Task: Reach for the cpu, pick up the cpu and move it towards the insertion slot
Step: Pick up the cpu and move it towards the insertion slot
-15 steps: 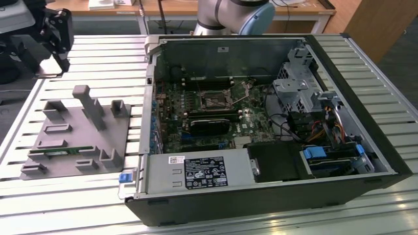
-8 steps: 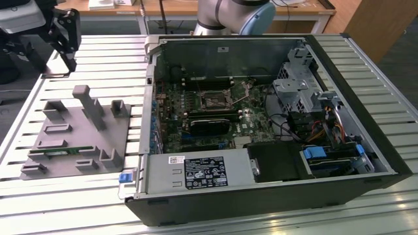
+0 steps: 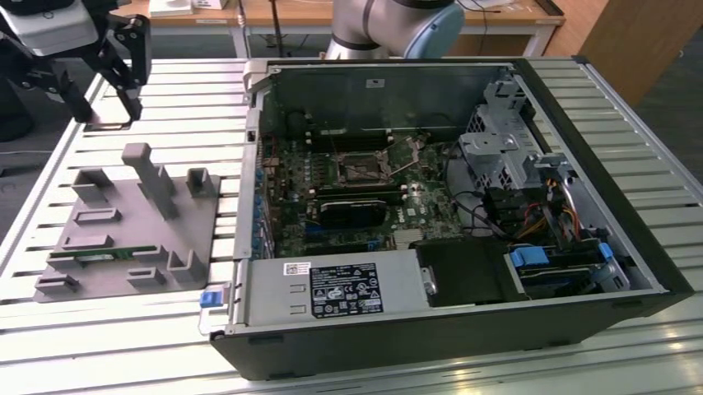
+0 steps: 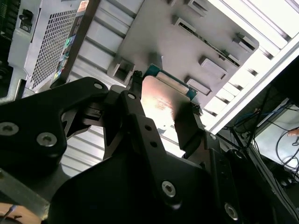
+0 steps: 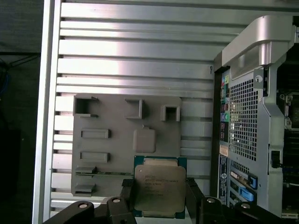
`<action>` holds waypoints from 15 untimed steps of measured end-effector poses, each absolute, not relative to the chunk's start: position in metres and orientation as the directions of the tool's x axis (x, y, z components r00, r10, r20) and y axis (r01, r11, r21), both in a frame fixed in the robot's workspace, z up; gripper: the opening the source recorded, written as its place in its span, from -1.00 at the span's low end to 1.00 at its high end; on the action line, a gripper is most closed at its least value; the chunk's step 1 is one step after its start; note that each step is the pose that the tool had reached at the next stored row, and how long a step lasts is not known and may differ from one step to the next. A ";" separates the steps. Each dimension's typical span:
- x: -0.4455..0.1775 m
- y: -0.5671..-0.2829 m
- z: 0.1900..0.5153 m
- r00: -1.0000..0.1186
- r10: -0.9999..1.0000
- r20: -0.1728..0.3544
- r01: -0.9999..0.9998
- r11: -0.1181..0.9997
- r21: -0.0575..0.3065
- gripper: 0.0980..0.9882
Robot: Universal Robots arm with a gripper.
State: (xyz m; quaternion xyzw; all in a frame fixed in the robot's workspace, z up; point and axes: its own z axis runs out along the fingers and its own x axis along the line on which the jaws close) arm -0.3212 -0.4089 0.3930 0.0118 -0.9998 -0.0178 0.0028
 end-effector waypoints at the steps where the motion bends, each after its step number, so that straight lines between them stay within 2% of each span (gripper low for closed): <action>1: -0.319 -0.409 0.393 -1.000 -0.024 0.005 -0.024 0.999 0.036 -0.02; 15: -0.284 -0.409 0.393 -1.000 -0.024 0.005 -0.024 0.999 0.036 -0.02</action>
